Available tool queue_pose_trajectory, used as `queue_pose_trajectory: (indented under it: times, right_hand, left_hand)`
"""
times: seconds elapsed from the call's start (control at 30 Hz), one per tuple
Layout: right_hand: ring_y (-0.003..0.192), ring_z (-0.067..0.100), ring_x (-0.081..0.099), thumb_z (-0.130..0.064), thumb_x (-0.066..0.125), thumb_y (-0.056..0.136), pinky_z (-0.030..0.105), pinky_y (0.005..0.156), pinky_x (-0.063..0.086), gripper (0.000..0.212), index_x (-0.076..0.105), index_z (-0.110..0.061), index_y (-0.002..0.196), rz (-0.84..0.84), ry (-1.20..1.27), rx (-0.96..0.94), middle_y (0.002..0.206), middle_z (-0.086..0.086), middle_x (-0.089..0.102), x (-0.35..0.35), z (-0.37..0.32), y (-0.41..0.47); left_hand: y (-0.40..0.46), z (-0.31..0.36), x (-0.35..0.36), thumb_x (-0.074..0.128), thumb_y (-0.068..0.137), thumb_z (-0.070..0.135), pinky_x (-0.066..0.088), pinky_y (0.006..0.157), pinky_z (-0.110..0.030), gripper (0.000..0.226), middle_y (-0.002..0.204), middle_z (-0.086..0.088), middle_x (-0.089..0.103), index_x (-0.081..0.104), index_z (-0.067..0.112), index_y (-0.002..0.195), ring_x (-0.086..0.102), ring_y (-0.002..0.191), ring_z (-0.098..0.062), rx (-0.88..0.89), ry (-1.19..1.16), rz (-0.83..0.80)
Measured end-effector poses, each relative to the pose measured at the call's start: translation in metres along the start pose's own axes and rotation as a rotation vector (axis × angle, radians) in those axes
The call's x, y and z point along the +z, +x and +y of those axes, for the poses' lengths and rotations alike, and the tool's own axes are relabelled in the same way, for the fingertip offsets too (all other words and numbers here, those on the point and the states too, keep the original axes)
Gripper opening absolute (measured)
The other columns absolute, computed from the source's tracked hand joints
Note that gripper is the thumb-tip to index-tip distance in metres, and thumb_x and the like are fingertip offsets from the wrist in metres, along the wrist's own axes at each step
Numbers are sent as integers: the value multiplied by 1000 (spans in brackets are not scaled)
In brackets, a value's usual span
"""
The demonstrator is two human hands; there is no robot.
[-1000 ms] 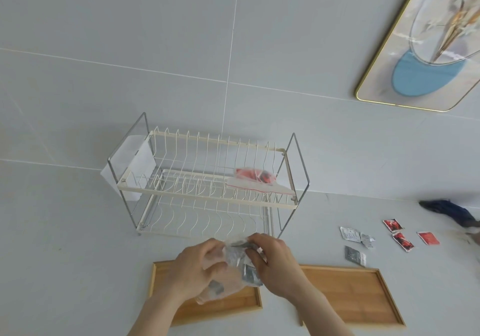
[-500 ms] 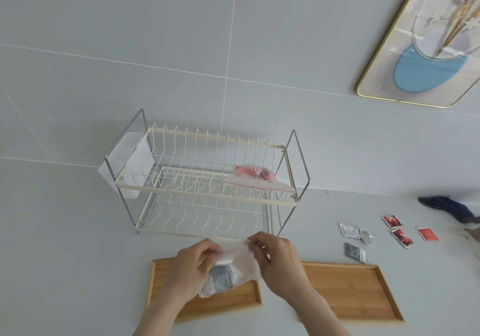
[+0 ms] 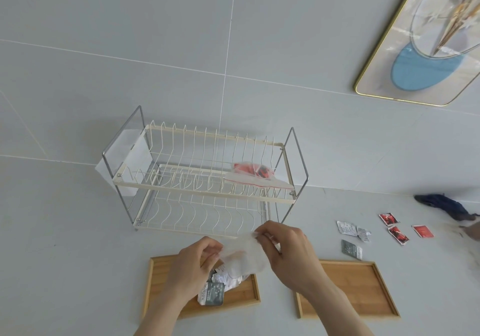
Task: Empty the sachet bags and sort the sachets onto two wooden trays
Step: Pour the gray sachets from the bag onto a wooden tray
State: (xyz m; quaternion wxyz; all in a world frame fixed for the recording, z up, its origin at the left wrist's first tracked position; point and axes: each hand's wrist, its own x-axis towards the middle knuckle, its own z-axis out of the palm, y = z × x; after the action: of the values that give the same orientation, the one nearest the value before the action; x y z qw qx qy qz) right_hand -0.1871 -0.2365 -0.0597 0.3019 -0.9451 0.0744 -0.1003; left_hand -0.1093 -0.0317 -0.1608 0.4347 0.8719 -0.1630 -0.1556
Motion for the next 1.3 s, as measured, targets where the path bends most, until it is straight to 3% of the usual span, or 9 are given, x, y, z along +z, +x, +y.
queue_pose_trajectory:
  times: [0.17, 0.27, 0.37, 0.43, 0.5, 0.67, 0.9, 1.13, 1.3]
  right_hand:
    - [74, 6, 73, -16, 61, 98, 29, 65, 58, 15, 70, -25, 91, 48, 188, 104, 76, -11, 75, -12, 1, 3]
    - [70, 10, 74, -13, 58, 100, 29, 63, 59, 18, 71, -22, 91, 35, 319, 181, 77, -2, 76, -16, -3, 3]
    - [71, 24, 75, -10, 52, 103, 38, 63, 59, 21, 70, -14, 95, 55, 576, 299, 81, 9, 77, -15, -10, 3]
    - [71, 29, 75, -11, 49, 105, 39, 62, 58, 21, 69, -8, 99, 34, 749, 412, 84, 15, 76, -10, -17, 4]
    - [72, 30, 74, -15, 49, 106, 39, 63, 57, 22, 68, -5, 103, -22, 852, 512, 86, 17, 76, 0, -20, 5]
    - [84, 33, 78, -32, 63, 98, 40, 68, 61, 19, 68, -16, 107, -216, 801, 728, 100, 12, 78, 43, -15, 1]
    - [57, 23, 71, 0, 69, 84, 33, 60, 58, 25, 65, -10, 107, -470, 634, 803, 82, 11, 73, 122, -18, -9]
    - [60, 27, 67, 1, 67, 84, 29, 49, 51, 26, 66, -7, 108, -467, 539, 673, 80, 12, 70, 189, -66, 1]
    - [92, 27, 71, -9, 70, 91, 46, 91, 60, 51, 52, -20, 137, -506, 647, 577, 120, 5, 64, 203, -103, 13]
  left_hand:
    - [-4, -3, 6, 67, 93, 31, 52, 100, -35, 35, 118, 17, 66, 56, 37, 125, 62, 107, 4, -72, -186, 78]
    - [-11, 2, 3, 70, 88, 47, 48, 91, -27, 55, 129, 8, 58, 46, 36, 136, 56, 111, 3, -212, -464, 52]
    - [-22, 1, -1, 68, 69, 70, 39, 110, -36, 86, 136, 12, 48, 36, 41, 143, 50, 126, -8, -340, -735, -68]
    - [-28, -3, -3, 70, 72, 61, 39, 114, -39, 86, 144, 11, 49, 36, 39, 147, 51, 133, -13, -389, -896, -121]
    - [-33, -7, -5, 76, 72, 46, 51, 99, -38, 70, 129, 3, 70, 53, 29, 136, 69, 113, -14, -427, -974, -106]
    - [-46, -25, -17, 78, 82, 11, 57, 73, -36, 30, 106, -19, 76, 68, 8, 110, 73, 84, -25, -583, -879, 212]
    - [-87, -67, -45, 64, 91, 0, 52, 63, -35, 32, 94, -13, 66, 52, 7, 120, 64, 76, -29, -675, -849, 519]
    - [-134, -108, -74, 61, 95, 21, 58, 84, -50, 33, 98, -4, 73, 37, 23, 117, 72, 80, -26, -803, -572, 713]
    - [-143, -116, -99, 59, 93, 13, 49, 77, -39, 43, 122, -6, 68, 31, 20, 125, 66, 97, -32, -857, -454, 786]
